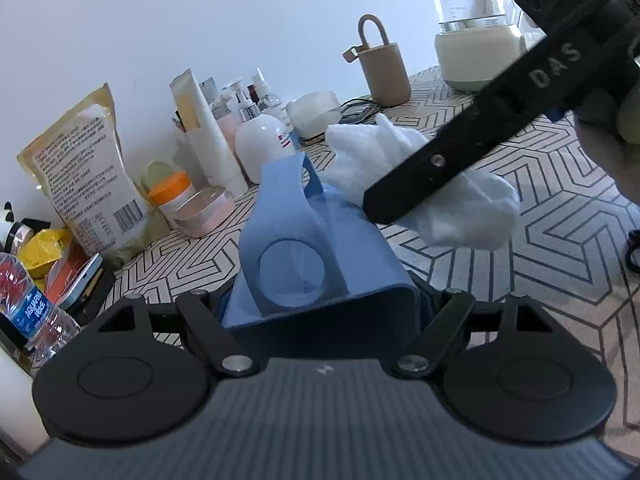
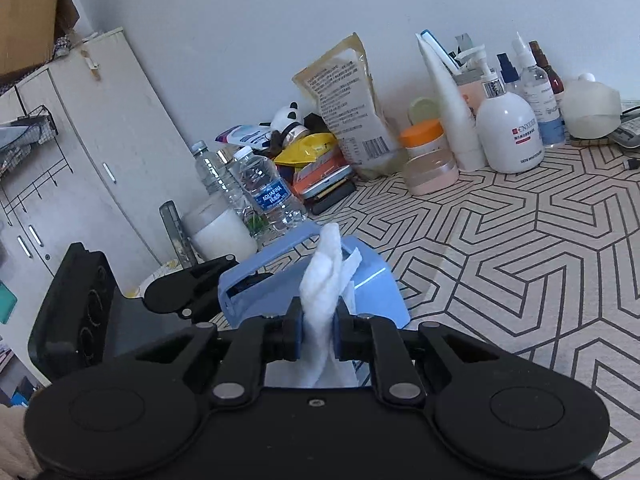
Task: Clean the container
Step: 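Wipe the container's outer wall with the wipe in the right gripper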
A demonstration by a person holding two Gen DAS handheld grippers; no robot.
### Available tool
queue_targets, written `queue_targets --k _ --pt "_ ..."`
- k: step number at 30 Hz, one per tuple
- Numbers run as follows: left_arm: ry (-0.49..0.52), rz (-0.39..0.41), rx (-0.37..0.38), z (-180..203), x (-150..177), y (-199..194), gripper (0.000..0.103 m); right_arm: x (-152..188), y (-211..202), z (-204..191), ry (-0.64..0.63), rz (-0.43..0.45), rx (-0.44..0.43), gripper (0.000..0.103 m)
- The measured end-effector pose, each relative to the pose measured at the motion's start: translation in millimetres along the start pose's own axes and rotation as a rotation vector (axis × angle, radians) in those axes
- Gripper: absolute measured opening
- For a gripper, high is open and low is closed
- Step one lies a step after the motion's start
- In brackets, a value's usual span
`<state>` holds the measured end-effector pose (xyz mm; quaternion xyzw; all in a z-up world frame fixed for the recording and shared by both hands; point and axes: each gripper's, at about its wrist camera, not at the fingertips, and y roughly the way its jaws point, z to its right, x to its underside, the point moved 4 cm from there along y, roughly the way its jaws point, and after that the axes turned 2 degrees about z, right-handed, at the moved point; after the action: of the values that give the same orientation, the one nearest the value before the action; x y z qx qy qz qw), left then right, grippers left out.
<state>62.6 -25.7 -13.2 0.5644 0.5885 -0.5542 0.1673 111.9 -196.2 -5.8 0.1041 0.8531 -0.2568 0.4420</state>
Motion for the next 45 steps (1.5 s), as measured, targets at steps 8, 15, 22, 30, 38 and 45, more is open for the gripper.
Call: queue_targets --k 8,15,22,30,38,45 --pt "0.017 -0.022 -0.009 8 3 2 0.082 -2 -2 0 0.004 0.013 -0.008 0.017" --pt "0.04 -0.019 -0.029 20 3 -7 0.083 -2 3 -23 -0.071 0.017 -0.108 0.017" --pt "0.04 -0.021 -0.029 25 3 -13 0.083 1 11 -39 -0.17 0.024 -0.092 0.015" --pt "0.04 -0.026 -0.038 32 2 -17 0.084 -10 15 -24 -0.201 0.074 0.072 0.015" --pt "0.027 -0.032 -0.049 39 -2 -17 0.084 2 17 -47 -0.252 0.04 -0.061 0.015" --pt "0.058 -0.029 -0.06 45 -1 -18 0.083 -1 13 -39 -0.252 0.065 0.028 0.015"
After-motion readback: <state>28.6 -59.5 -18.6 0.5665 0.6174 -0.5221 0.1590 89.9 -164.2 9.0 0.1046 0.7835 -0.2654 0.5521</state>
